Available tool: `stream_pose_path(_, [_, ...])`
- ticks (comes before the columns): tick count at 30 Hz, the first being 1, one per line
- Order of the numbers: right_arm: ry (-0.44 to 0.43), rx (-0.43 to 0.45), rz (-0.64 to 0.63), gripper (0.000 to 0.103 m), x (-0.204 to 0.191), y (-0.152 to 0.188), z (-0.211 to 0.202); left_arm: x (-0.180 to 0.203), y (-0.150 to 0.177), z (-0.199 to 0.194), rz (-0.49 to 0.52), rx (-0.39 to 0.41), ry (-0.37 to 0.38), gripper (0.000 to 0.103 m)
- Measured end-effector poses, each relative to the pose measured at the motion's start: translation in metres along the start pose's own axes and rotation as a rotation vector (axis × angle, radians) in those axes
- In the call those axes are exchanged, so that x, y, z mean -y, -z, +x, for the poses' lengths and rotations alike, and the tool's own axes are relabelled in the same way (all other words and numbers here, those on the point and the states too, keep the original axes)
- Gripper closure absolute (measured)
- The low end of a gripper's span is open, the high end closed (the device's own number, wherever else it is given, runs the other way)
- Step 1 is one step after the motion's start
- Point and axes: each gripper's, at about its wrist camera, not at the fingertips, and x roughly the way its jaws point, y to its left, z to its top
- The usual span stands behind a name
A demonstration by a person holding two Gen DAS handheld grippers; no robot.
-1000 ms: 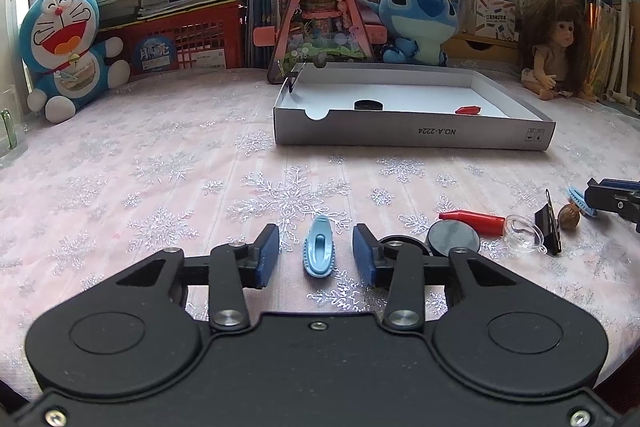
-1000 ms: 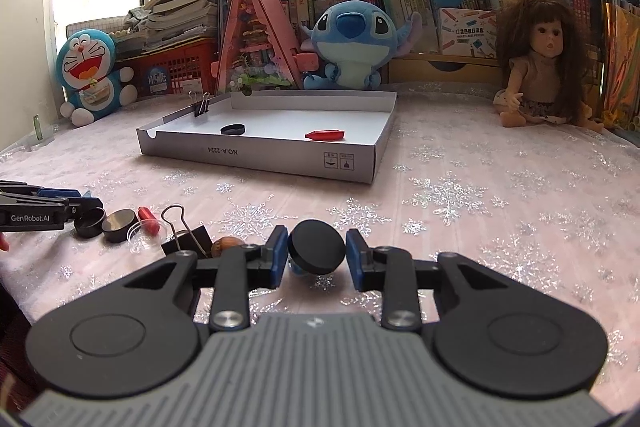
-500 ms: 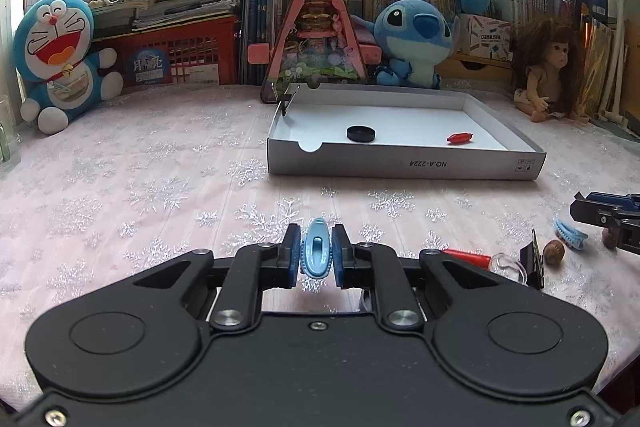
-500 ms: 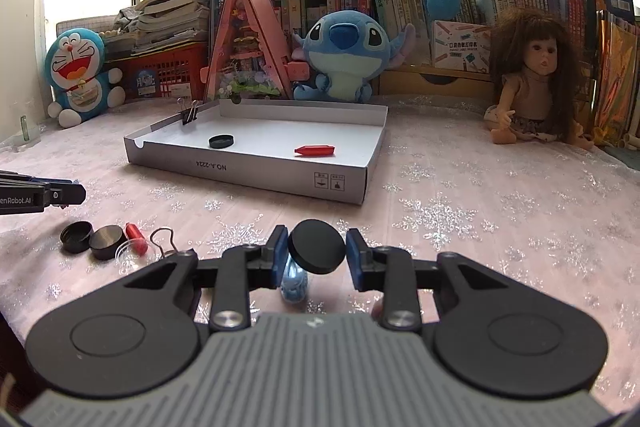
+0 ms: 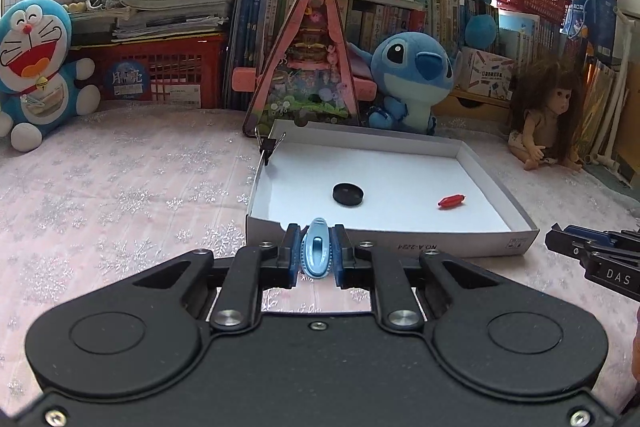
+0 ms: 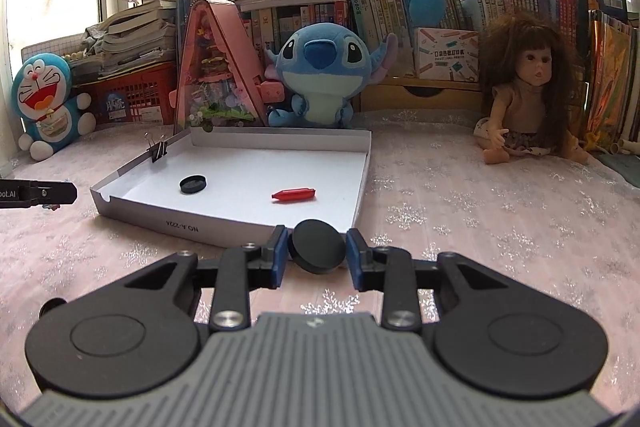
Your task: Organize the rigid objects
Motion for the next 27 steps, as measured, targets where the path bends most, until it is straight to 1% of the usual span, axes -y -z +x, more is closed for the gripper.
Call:
stream_pose_path(6, [-0.002,0.005,0.011,0.067,-0.002,-0.018,0.019,0.0,-0.021,0.021,-0.023,-0.011,0.001,0.088])
stream_pose_path(10, [-0.014,-0.011,0.025,0.067,-0.002,-0.029,0.036,-0.002,-0.031,0.038,-0.036,-0.026,-0.001,0.088])
stream_pose_path(17, [-0.03,-0.065,0.066,0.067,0.0,-0.037,0.065,0.0,-0.046,0.072,-0.034,-0.064,-0.006,0.088])
stream_pose_path(20, [-0.026,-0.093,0.077,0.067,0.002,-0.04,0.077,0.0,-0.052,0.086,-0.016,-0.081,-0.004,0.088])
stream_pose_path(27, [-0.001,-0.159,0.029,0.066,-0.002,-0.045,0.1,0.002,-0.056,0.124,0.003,-0.144,-0.029,0.088])
